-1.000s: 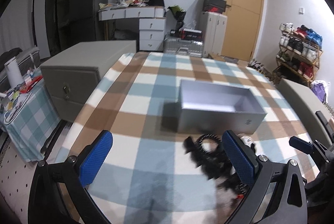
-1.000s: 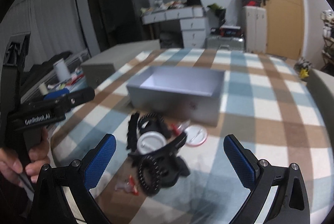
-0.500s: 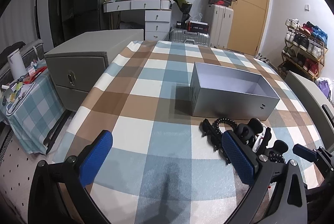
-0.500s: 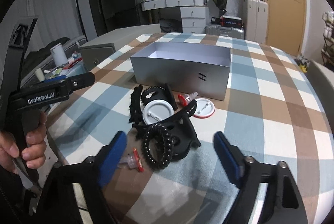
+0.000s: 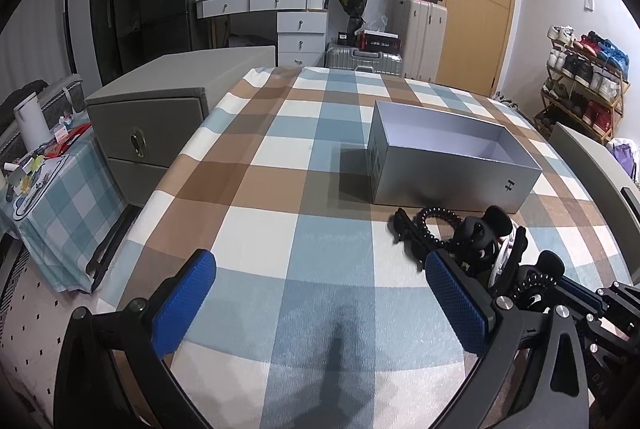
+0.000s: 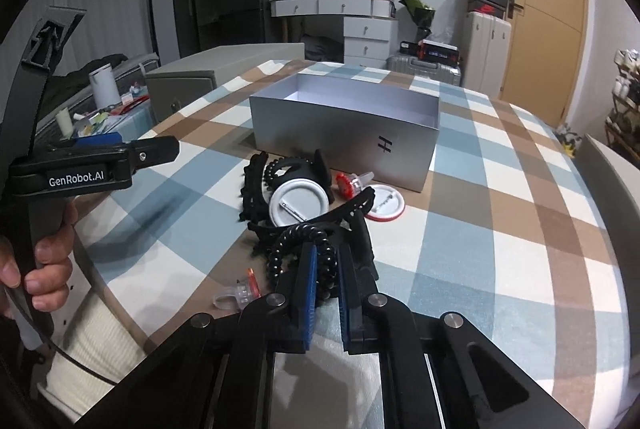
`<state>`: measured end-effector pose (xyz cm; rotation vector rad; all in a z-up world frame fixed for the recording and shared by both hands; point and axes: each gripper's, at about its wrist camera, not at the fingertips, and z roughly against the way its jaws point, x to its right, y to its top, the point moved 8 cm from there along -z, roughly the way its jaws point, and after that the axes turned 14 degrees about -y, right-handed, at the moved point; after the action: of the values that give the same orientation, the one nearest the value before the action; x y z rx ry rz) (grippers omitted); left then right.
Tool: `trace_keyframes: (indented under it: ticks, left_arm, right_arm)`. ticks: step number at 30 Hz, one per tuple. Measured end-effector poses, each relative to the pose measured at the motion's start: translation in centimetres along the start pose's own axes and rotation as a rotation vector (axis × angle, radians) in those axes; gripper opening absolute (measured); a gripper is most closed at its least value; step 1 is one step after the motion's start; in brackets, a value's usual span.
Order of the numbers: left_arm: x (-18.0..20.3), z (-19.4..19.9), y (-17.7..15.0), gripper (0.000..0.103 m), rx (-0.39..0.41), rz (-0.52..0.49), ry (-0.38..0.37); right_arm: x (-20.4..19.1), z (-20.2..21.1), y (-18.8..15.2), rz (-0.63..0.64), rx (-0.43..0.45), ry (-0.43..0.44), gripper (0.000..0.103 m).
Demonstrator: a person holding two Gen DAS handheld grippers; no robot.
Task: Organize jewelry
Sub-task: 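Grasp the red-capped clear vial with the left tool while the right tool grasps a black coiled hair tie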
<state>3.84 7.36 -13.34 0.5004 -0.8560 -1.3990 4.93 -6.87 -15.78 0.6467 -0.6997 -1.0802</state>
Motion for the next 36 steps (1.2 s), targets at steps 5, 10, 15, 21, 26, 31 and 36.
trace_keyframes:
  ticks: [5, 10, 15, 21, 26, 31, 36]
  left_arm:
    - [0.5, 0.0, -0.1, 0.102, -0.006, -0.011, -0.006]
    - [1.7, -0.3, -0.3, 0.102, -0.032, -0.012, -0.071]
    - [4.4, -0.7, -1.2, 0.102, -0.089, -0.017, -0.229]
    - [7.7, -1.5, -2.9, 0.102, -0.174, -0.067, -0.317]
    - [9.5, -2.0, -4.1, 0.102, -0.244, -0.101, -0.345]
    - [10.9, -1.9, -4.7, 0.094, -0.269, -0.179, -0.361]
    - [11.4, -2.2, -5.1, 0.065, -0.305, -0.21, -0.387]
  right_arm:
    - [0.4, 1.0, 0.5, -0.039, 0.049, 0.036, 0.008]
    - [1.2, 2.1, 1.5, -0.093, 0.096, 0.072, 0.008]
    - [2.8, 3.2, 2.5, -0.156, 0.148, 0.072, 0.008]
    - [4.6, 4.0, 3.2, -0.189, 0.189, 0.047, 0.008]
    - [5.6, 4.2, 3.2, -0.207, 0.2, 0.037, 0.008]
    - [6.3, 4.2, 2.9, -0.217, 0.207, 0.029, 0.008]
    - [6.6, 4.4, 2.7, -0.221, 0.213, 0.026, 0.008]
